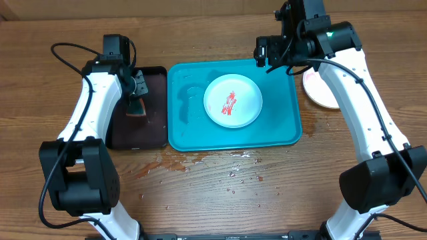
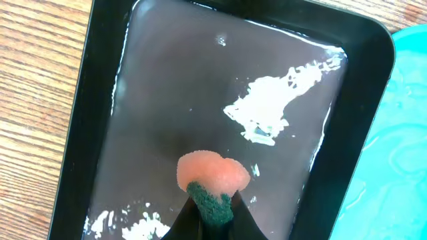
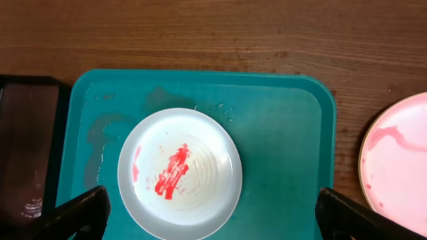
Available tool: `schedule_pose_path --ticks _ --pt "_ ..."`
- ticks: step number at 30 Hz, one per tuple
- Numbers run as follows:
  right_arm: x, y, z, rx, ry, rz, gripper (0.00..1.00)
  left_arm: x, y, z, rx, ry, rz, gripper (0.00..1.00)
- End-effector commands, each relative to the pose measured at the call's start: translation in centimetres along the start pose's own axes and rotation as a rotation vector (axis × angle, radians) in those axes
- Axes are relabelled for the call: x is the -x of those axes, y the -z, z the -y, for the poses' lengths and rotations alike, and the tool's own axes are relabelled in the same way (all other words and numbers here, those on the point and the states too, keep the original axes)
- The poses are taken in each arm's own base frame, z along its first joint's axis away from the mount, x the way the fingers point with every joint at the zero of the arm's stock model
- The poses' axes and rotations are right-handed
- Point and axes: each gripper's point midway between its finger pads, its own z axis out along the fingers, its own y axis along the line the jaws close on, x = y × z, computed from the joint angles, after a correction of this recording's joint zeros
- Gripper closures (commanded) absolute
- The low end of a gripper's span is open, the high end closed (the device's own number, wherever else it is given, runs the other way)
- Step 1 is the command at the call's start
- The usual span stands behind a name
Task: Clean dirty plates on tray and stack at the side
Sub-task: 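Lift the sponge with the left gripper and carry it right over the plate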
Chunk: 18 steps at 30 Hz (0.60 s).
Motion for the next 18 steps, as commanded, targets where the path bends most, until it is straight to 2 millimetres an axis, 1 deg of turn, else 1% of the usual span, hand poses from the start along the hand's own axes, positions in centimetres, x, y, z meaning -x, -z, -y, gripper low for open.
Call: schedule_pose_path --ticks 1,3,6,12,15,18 --pt "-1.7 -1.7 1.0 -0.023 -0.008 -0.057 0.00 0.5 0.7 0.3 -0.007 0.018 0.022 0.96" --pt "-2.7 -3.0 1.4 -0.031 -0.013 -0.095 0.00 0.5 0.7 0.4 -0.008 0.015 0.021 0.96" --pt "-4.5 -5.4 2.0 -0.045 -0.026 -0.162 0.00 0.4 0.7 0.5 -0.009 0.014 0.021 0.96" --pt "-7.1 -9.6 3.2 -0.073 -0.076 -0.271 0.00 0.2 0.7 0.4 -0.007 0.013 0.012 0.96" --pt "-8.2 -11.4 3.7 -0.086 -0.099 -0.319 0.00 0.1 0.7 0.5 -0.014 0.013 0.007 0.96" --pt "-9.2 -12.6 4.0 -0.095 -0.106 -0.356 0.01 0.0 0.7 0.6 -0.021 0.012 0.002 0.96"
